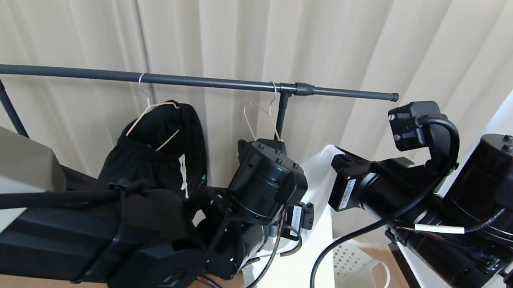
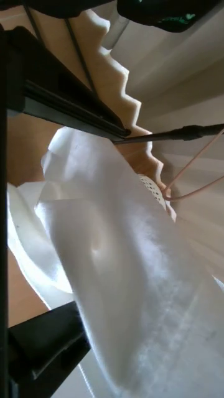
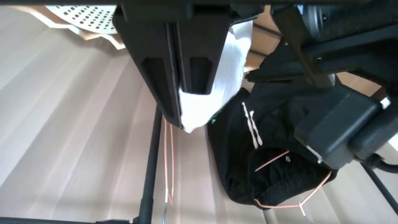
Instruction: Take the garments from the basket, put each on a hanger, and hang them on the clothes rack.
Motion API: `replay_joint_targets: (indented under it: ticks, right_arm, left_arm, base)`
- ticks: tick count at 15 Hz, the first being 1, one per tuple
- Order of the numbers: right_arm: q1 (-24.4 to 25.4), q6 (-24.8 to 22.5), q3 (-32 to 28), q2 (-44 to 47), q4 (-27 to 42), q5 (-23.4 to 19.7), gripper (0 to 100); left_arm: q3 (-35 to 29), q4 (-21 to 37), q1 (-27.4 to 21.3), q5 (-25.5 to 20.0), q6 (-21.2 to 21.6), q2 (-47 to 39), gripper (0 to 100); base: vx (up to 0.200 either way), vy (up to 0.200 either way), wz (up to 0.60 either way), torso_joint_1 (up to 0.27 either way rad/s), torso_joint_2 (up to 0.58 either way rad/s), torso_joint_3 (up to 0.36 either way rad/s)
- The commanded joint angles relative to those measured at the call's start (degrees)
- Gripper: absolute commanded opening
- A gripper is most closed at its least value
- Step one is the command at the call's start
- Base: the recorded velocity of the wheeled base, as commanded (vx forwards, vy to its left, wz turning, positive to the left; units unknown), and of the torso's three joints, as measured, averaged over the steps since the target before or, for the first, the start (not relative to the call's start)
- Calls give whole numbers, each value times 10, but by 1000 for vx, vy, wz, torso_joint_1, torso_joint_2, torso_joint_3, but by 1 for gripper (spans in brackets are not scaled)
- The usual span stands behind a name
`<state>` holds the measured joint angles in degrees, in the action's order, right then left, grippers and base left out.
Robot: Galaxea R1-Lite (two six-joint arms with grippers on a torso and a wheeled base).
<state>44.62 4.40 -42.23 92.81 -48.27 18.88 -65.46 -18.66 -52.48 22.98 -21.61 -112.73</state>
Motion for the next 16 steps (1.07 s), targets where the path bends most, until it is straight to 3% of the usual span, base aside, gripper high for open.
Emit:
replay_joint_targets:
  ticks: [1, 9, 16]
  right_arm:
    - [-2, -1, -1, -10, 1, 0, 0]
    - [-37, -12, -5, -26, 1, 0, 0]
    - [-90, -20, -25, -15, 6, 1, 0]
  left_arm:
    - [15, 1, 4, 6, 0, -19, 100]
    - [115, -1, 18, 31, -4, 1, 100]
    - [145, -1, 7, 33, -17, 29, 100]
  base:
    - [0, 0, 0, 0, 0, 0]
    - [0, 0, 0, 0, 0, 0]
    - [0, 0, 0, 0, 0, 0]
